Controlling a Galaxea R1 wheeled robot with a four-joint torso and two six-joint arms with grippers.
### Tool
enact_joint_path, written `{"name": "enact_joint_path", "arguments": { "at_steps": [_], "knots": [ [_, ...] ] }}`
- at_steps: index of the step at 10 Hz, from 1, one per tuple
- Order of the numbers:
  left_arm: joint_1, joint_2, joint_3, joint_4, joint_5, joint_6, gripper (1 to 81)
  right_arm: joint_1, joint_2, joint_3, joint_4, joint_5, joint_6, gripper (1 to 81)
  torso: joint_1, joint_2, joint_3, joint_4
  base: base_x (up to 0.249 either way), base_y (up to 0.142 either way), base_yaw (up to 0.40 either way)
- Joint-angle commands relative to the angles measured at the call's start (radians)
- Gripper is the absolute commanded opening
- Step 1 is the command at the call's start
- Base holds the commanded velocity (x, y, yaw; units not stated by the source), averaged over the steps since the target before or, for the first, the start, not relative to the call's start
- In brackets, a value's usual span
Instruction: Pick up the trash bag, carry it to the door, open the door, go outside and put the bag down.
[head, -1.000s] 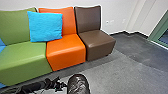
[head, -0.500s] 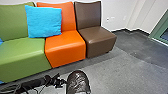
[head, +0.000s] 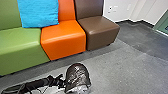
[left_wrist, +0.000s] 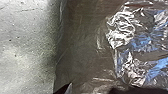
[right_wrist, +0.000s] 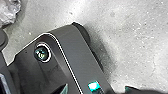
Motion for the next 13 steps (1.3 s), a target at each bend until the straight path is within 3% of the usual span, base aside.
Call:
{"name": "enact_joint_path", "arguments": {
  "at_steps": [1,7,9,13],
  "knots": [
    [-0.161,-0.034,0.014,-0.064,0.089,-0.001,81.1,0.005,-0.045,0.021,-0.019,-0.065,0.000,81.1,-0.001,0.001,0.001,0.000,0.000,0.000,0.000],
    [-0.244,-0.034,0.012,-0.083,0.100,-0.002,81.1,0.010,-0.017,0.005,-0.020,-0.065,0.000,81.1,0.003,-0.004,-0.004,0.000,0.000,0.000,0.000],
    [-0.272,-0.020,0.006,-0.083,0.140,-0.002,81.1,0.011,-0.014,0.005,-0.020,-0.065,0.000,81.1,0.003,-0.004,-0.004,0.000,0.000,0.000,0.000],
    [-0.262,0.116,-0.136,-0.069,0.145,-0.001,81.1,0.008,0.001,-0.001,-0.020,-0.065,0.000,81.1,0.003,-0.004,-0.004,0.000,0.000,0.000,0.000]
  ]
}}
